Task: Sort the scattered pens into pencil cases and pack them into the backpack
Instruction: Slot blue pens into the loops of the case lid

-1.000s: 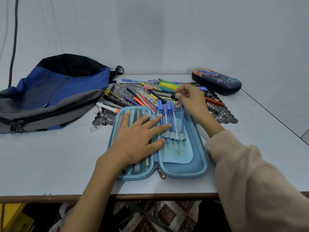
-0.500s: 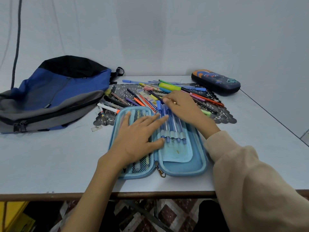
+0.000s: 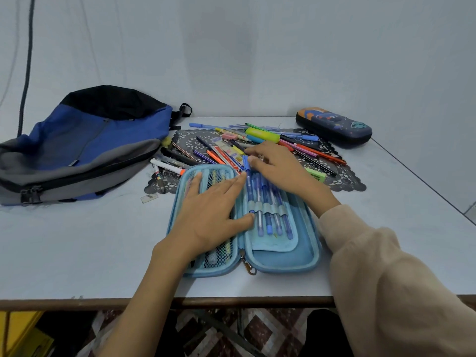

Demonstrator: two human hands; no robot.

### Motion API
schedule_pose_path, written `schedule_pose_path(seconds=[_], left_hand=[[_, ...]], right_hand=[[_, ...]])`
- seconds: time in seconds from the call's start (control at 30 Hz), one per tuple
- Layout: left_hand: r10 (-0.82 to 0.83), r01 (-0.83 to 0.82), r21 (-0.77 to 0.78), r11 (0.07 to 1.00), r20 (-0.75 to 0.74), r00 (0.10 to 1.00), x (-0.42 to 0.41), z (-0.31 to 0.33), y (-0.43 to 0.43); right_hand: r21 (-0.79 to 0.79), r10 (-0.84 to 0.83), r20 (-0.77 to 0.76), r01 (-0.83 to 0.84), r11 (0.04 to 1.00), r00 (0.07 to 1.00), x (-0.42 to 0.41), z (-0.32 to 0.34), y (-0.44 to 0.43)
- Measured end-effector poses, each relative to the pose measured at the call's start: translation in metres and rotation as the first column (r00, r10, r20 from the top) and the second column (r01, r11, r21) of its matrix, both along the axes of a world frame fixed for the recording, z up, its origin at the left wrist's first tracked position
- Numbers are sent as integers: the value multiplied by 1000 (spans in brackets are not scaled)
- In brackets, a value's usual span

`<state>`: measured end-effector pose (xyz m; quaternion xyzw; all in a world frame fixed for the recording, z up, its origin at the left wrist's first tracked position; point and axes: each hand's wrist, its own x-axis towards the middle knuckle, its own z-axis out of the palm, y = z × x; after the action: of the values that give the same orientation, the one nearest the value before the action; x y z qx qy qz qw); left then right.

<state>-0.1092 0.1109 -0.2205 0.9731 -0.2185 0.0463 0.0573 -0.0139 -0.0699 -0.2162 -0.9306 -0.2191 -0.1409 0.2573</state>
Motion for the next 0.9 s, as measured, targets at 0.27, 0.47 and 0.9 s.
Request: schedule_pose_path(seconds=[0.27,0.47,0.9], left_hand=[[-7,7,7,1000,2,1000,0,-1,2],[-20,20,30,999,-6,1000,3,-5,4],[-4,4,78,997,-7,1000,3,-5,1]], right_hand=[[-62,-9,31,11,998,999,1,1,4],[-5,45,28,-45,999,999,-11,8,4],[93,47,-112,-37,995,993,-15,14,3]])
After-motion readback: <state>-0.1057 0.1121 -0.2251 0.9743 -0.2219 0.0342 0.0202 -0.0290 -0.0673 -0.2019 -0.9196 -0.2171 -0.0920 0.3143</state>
